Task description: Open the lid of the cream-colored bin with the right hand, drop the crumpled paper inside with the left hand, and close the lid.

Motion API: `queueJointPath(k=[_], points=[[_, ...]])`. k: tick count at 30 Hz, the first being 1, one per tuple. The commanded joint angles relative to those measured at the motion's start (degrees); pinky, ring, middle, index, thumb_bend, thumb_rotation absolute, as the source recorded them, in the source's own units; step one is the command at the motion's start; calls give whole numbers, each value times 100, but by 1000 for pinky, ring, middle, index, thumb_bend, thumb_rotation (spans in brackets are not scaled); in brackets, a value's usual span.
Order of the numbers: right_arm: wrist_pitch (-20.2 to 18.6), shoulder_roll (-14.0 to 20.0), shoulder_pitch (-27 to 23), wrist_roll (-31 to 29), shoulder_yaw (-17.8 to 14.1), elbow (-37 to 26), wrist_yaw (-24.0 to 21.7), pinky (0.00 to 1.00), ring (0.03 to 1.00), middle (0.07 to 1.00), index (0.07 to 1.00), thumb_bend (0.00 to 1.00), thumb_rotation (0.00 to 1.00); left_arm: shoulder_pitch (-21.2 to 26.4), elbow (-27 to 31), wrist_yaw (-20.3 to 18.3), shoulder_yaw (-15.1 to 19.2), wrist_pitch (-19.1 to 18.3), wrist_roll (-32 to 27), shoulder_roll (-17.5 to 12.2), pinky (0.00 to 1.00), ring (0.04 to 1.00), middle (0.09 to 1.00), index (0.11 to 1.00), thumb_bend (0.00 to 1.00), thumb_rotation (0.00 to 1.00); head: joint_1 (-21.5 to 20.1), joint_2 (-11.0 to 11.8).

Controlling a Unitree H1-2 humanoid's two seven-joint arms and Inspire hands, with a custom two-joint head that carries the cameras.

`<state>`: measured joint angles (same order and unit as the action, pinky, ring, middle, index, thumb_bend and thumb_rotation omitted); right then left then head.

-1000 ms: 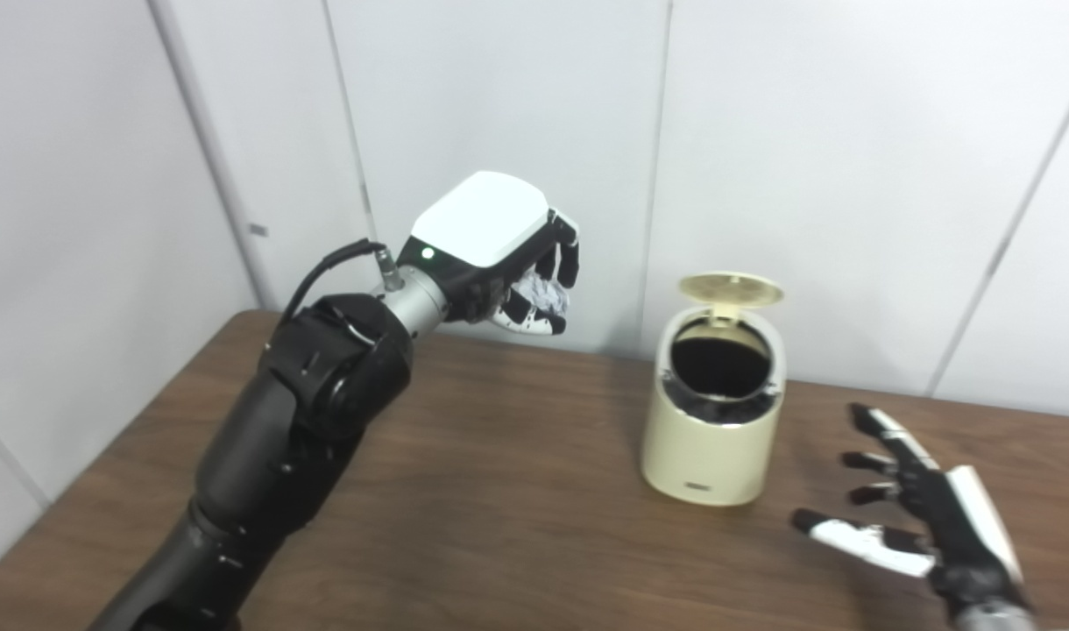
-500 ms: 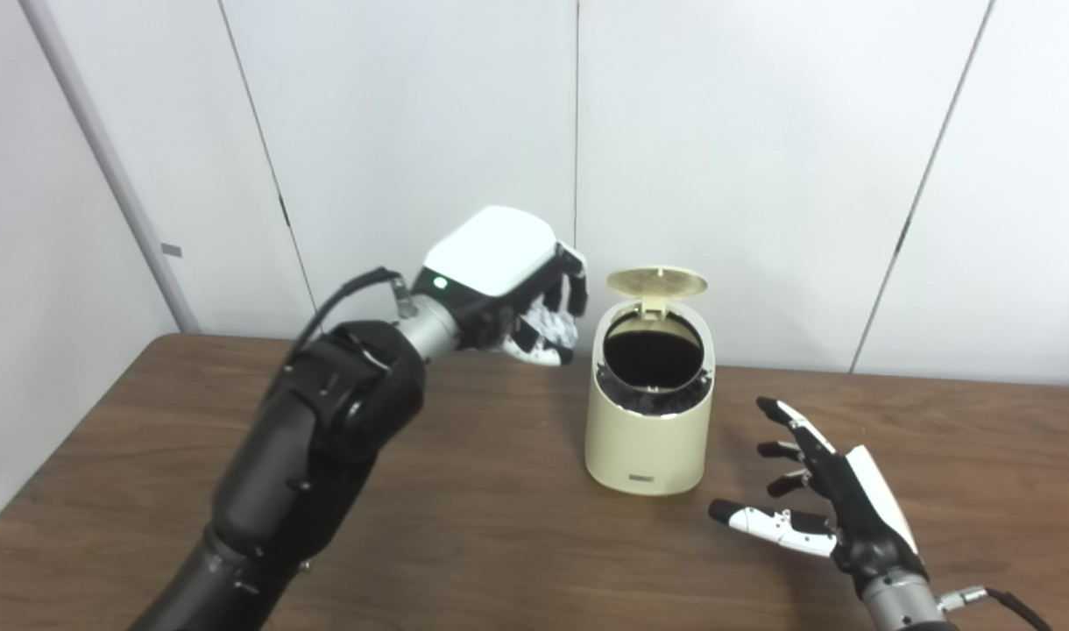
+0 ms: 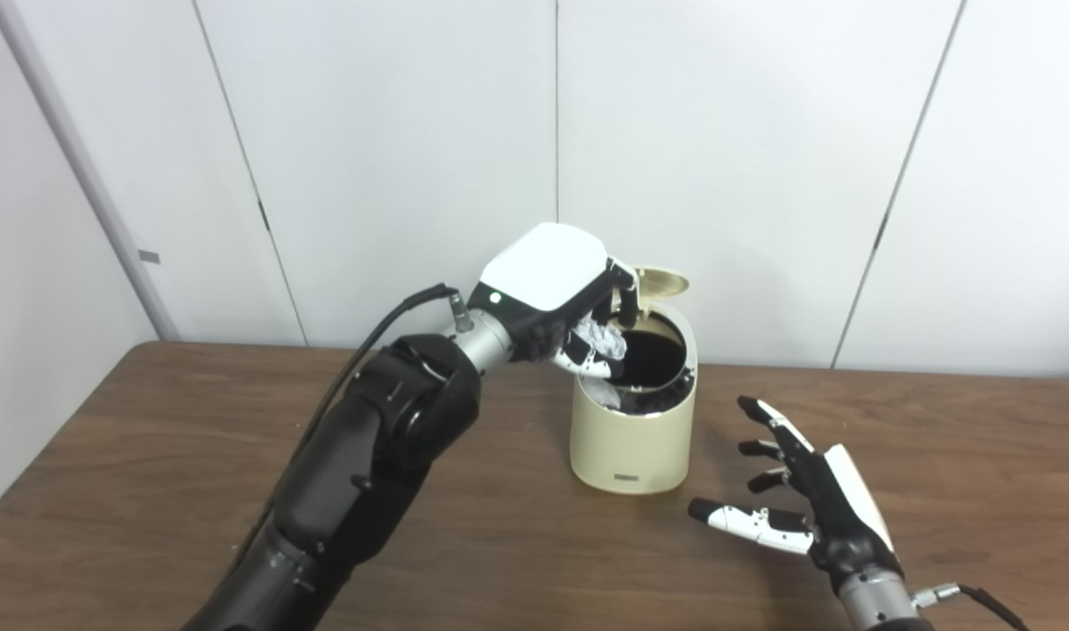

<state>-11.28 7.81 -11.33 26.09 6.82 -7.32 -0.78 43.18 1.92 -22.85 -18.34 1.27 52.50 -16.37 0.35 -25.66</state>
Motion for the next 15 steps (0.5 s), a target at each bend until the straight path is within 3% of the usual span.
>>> queueJointPath(k=[1, 10, 15], points=[[74, -1, -103, 28, -46, -207, 104, 588, 787, 910, 896, 809, 410, 351, 18, 243, -4, 64, 87, -13, 212, 315, 449, 541, 489, 0, 2, -3], [147, 6, -94, 1, -47, -164, 123, 586, 791, 915, 899, 807, 414, 411, -195, 441, -67, 73, 91, 96, 229, 324, 454, 540, 490, 0, -2, 5], [118, -7, -81, 27, -50, -199, 142, 579, 783, 910, 895, 822, 431, 401, -608, 1128, -165, 367, 211, 143, 271, 351, 488, 530, 495, 0, -70, 1]])
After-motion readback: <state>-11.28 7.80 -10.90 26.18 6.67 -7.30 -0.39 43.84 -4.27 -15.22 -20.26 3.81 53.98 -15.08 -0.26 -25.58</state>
